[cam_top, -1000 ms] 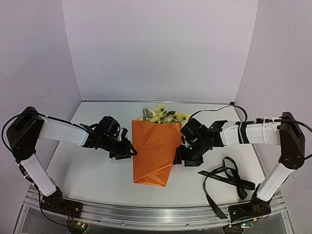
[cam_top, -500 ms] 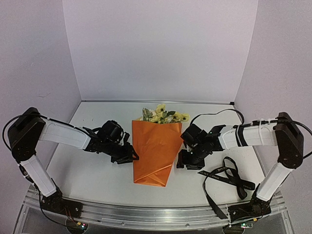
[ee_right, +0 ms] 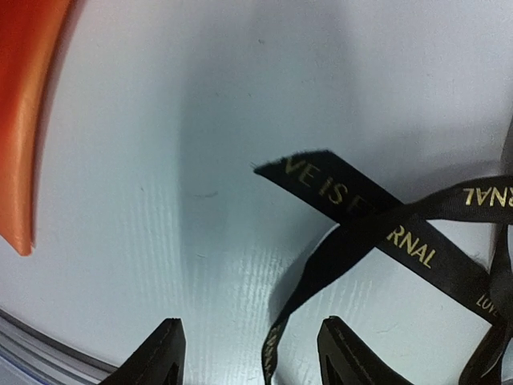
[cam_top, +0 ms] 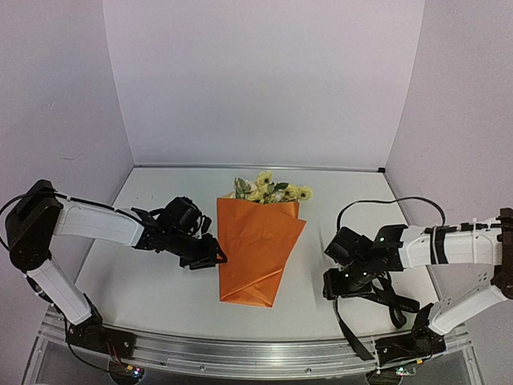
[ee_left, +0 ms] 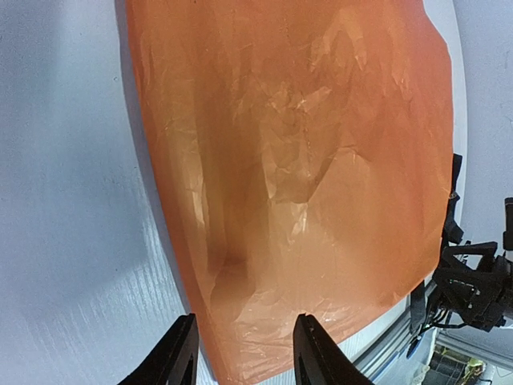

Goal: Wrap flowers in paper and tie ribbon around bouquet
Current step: Pick up the ribbon from the corner of the board.

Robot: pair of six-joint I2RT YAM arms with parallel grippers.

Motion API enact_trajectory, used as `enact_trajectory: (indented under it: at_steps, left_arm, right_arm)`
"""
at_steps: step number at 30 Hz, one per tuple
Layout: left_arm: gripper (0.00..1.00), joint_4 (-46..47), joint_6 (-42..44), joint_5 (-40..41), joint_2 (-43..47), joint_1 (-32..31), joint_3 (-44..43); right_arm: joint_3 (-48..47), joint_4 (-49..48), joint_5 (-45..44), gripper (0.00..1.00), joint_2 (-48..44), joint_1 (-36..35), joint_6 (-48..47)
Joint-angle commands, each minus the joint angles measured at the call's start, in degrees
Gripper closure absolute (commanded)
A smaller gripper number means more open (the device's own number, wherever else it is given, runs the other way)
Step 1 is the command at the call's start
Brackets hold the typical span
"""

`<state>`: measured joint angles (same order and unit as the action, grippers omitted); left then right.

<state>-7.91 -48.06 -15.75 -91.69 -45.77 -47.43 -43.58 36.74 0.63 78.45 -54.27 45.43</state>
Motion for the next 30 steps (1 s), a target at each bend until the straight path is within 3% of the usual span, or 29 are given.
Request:
enact_trajectory:
  at_steps: [1,5,9,15,19,26,30]
  left_arm:
    - [0.57,-2.6,1.9,1.4,3.1,-0.5,-2.7]
    - [0.57,-3.7,3.1,1.4,4.3,-0.5,-3.9]
    - [0.56,-3.9,4.1,1.3,5.8,-0.6,-4.5]
    - [0.55,-4.4,5.6,1.2,7.7,-0.6,-5.9]
    - [0.54,-3.2,6.9,0.4,9.0,-0.6,-6.4]
    - [0.55,5.9,11.5,-2.8,13.3,-1.2,-2.4]
    - [0.54,11.1,16.1,0.8,16.0,-4.5,-0.7]
  right_arm:
    - [1.8,4.0,-5.1,0.4,-0.9,-3.4,-0.3]
    - [2.7,4.1,-5.2,0.43,0.8,-5.4,0.0]
    - [2.6,2.9,-2.5,0.6,3.5,-6.0,0.5]
    - [1.8,2.8,1.1,0.75,4.8,-6.3,0.7]
    - [-0.5,4.3,2.5,0.98,4.1,-6.2,0.6]
    - [-14.9,8.0,2.5,1.0,2.0,-6.2,2.4]
    - [-26.0,8.0,5.1,1.0,5.1,-6.2,6.7]
